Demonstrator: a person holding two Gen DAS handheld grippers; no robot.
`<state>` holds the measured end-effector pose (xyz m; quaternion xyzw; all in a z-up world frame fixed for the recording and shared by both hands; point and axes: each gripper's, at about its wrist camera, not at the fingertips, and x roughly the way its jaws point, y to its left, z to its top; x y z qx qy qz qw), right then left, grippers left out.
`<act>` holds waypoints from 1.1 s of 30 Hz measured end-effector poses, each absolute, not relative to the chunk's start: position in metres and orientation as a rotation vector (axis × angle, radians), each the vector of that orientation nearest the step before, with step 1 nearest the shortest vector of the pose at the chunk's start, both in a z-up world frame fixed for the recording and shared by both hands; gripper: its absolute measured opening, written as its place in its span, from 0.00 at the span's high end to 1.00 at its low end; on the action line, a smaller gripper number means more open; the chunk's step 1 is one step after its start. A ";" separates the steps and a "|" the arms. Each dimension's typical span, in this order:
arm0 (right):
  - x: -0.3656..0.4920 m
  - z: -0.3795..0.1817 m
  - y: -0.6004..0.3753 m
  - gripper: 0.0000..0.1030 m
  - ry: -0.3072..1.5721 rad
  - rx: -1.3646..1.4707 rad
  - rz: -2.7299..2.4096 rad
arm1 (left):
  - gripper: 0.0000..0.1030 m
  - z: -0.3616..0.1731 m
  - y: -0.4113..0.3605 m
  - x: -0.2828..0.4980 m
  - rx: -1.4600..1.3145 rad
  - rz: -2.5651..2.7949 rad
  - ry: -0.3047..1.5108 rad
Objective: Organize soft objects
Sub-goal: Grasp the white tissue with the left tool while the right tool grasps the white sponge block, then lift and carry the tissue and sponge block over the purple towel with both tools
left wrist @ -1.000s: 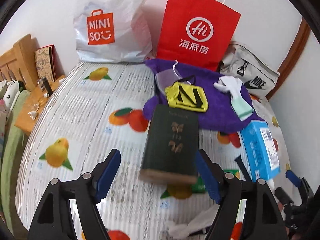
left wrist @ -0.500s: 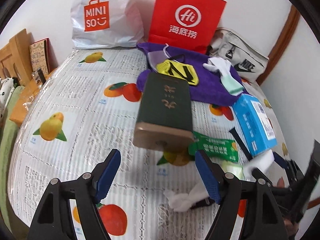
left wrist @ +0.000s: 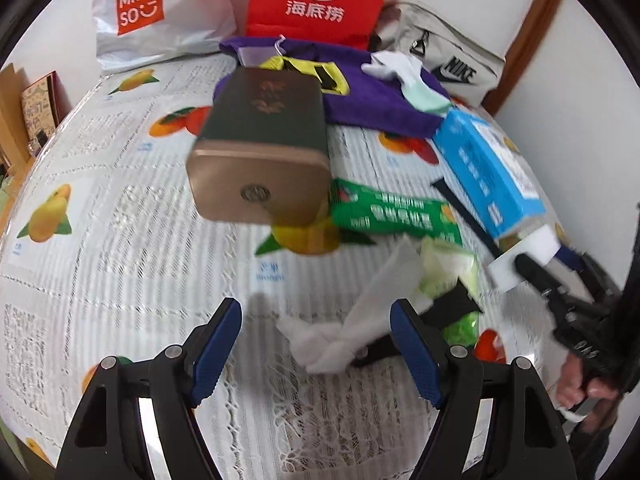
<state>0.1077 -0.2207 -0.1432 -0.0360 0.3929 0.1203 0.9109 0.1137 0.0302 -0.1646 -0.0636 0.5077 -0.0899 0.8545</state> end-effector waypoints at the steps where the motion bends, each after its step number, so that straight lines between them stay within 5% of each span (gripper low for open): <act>1: 0.104 -0.141 -0.222 0.22 0.808 -0.072 0.247 | 0.27 -0.166 0.029 0.113 -0.130 -0.193 1.072; 7: 0.084 -0.137 -0.233 0.22 0.807 -0.047 0.224 | 0.32 -0.177 0.019 0.106 -0.075 -0.211 1.071; 14: 0.072 -0.146 -0.246 0.22 0.831 -0.047 0.188 | 0.69 -0.176 0.025 0.107 -0.084 -0.205 1.037; 33: 0.066 -0.150 -0.277 0.22 0.849 -0.016 0.094 | 0.69 -0.153 0.044 0.105 -0.114 -0.158 0.985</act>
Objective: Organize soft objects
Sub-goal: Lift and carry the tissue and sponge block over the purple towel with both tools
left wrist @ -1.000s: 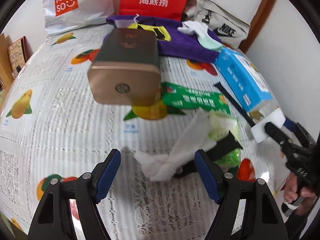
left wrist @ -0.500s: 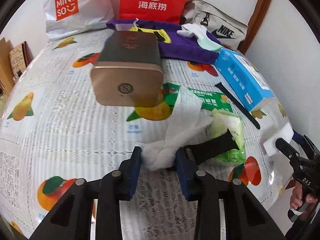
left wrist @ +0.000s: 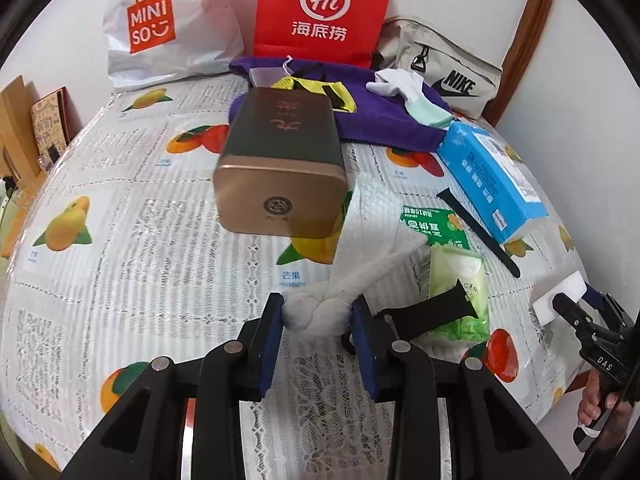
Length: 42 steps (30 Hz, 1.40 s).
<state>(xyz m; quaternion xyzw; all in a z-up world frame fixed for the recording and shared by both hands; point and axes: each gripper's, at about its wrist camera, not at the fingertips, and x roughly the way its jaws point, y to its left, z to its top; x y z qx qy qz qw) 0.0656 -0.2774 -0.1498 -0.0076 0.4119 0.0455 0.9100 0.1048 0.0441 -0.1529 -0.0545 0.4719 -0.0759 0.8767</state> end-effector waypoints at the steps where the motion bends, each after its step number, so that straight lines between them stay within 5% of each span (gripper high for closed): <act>1: 0.066 -0.147 -0.277 0.22 0.845 -0.013 0.099 | 0.69 -0.149 0.045 0.103 -0.114 -0.155 0.979; 24: 0.122 -0.053 -0.240 0.22 0.690 -0.049 0.232 | 0.69 -0.071 0.059 0.127 -0.145 -0.123 0.874; 42: 0.228 -0.045 -0.228 0.22 0.712 -0.033 0.264 | 0.69 -0.066 0.062 0.207 -0.163 -0.106 0.873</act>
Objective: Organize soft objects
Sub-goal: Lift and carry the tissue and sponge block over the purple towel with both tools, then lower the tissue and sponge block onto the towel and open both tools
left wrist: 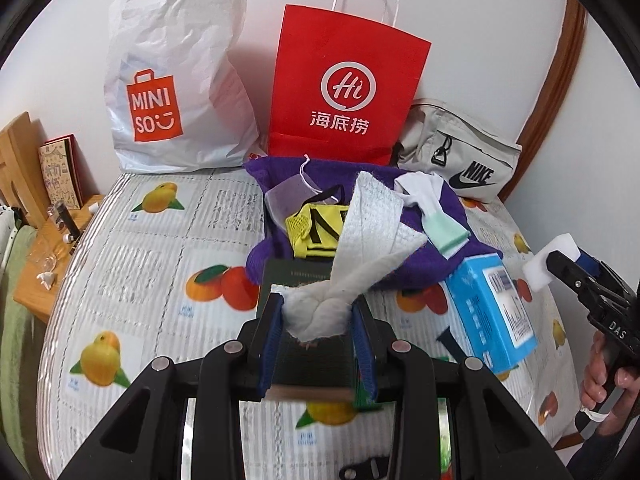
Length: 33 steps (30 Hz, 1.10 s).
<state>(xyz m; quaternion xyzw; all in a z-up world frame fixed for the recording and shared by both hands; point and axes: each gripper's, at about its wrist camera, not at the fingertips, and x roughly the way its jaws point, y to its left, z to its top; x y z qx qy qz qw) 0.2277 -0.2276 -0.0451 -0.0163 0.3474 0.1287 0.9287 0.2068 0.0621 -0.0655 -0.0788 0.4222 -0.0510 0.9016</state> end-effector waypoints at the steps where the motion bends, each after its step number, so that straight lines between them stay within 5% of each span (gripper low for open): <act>1: 0.234 -0.047 -0.227 0.22 0.719 -0.036 0.264 | 0.69 -0.067 0.062 0.212 -0.165 -0.104 0.876; 33: 0.385 -0.134 -0.180 0.21 1.002 -0.085 0.285 | 0.69 -0.105 0.060 0.330 -0.160 -0.046 0.974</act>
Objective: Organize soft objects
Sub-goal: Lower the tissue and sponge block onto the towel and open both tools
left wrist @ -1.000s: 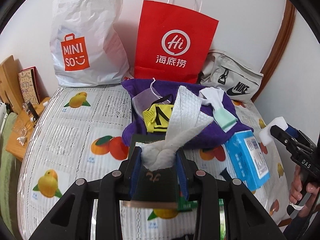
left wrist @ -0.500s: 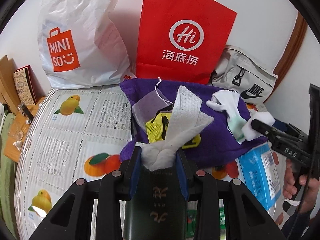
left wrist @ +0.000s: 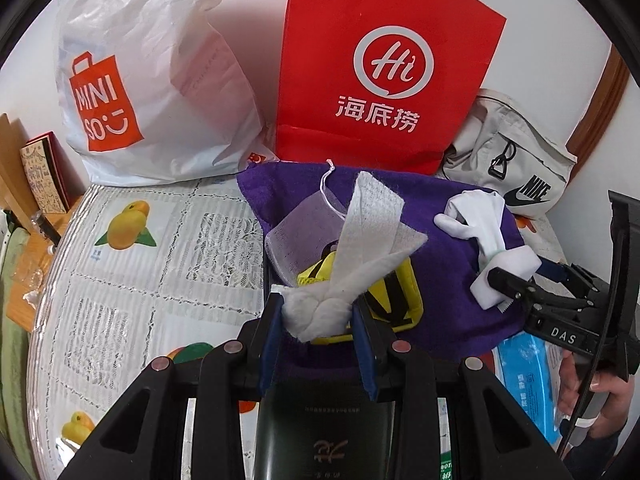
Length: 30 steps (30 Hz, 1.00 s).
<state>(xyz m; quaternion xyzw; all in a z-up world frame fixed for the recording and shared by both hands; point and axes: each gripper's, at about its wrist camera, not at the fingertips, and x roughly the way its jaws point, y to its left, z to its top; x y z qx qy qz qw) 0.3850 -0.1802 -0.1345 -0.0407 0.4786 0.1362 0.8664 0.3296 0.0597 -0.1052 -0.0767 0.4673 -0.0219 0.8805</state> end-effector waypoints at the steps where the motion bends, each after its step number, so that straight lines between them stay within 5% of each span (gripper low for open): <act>1: 0.385 -0.136 -0.179 0.21 1.008 -0.085 0.291 | 0.69 -0.107 0.059 0.331 -0.162 -0.047 0.978; 30: 0.383 -0.136 -0.189 0.00 1.005 -0.014 0.342 | 0.69 -0.124 0.049 0.371 -0.131 -0.022 1.006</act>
